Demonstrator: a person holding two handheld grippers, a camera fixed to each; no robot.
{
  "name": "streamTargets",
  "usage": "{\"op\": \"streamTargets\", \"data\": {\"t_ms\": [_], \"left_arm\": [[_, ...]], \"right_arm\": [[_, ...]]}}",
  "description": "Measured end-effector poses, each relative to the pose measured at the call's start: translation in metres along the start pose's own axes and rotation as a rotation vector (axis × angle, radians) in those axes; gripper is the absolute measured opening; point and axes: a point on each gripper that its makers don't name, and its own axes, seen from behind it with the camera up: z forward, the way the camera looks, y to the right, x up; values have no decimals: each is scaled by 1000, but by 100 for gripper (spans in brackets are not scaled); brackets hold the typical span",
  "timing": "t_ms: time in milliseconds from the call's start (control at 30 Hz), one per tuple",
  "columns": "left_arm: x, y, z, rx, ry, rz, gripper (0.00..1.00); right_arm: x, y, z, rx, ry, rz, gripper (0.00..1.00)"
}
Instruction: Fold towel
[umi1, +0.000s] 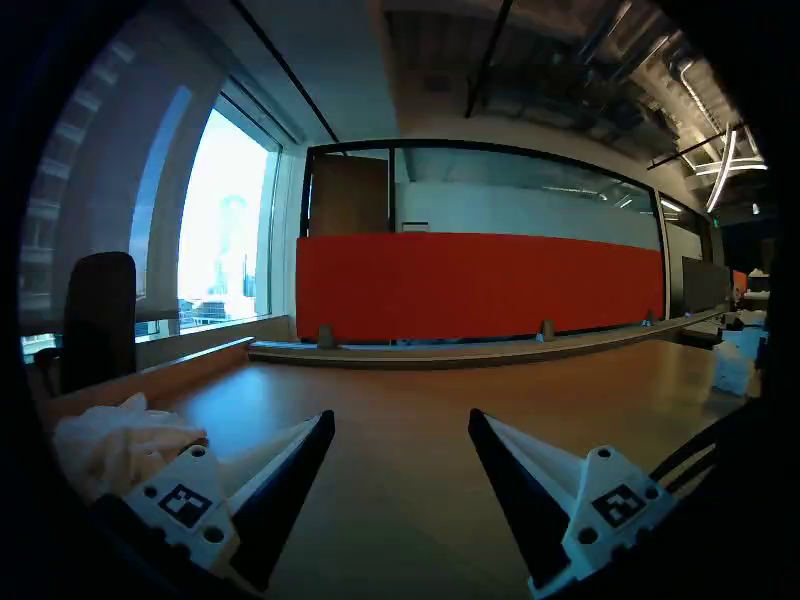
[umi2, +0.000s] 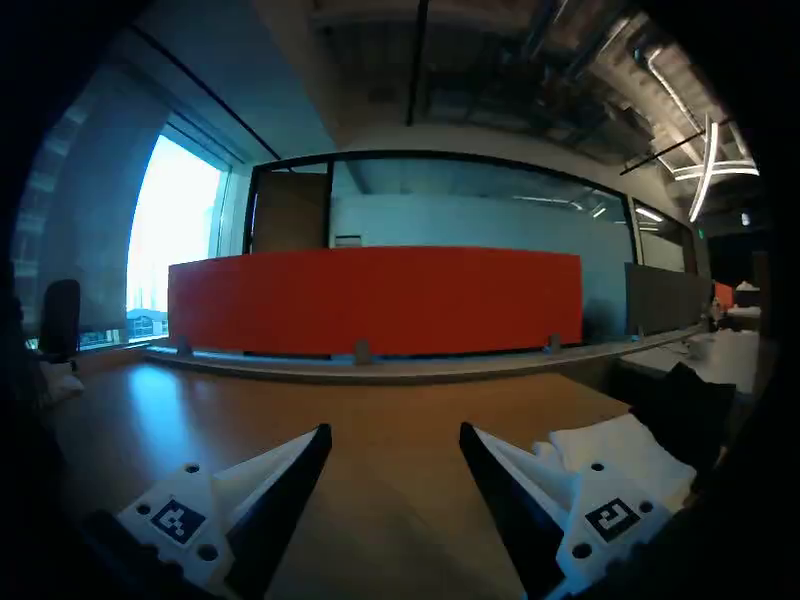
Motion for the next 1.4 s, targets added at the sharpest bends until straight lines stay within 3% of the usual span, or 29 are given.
{"op": "streamTargets", "data": {"t_ms": [1400], "left_arm": [[0,1,0,0,0,0,100]], "right_arm": [[-2,-5,-4,4,7,-12,99]]}}
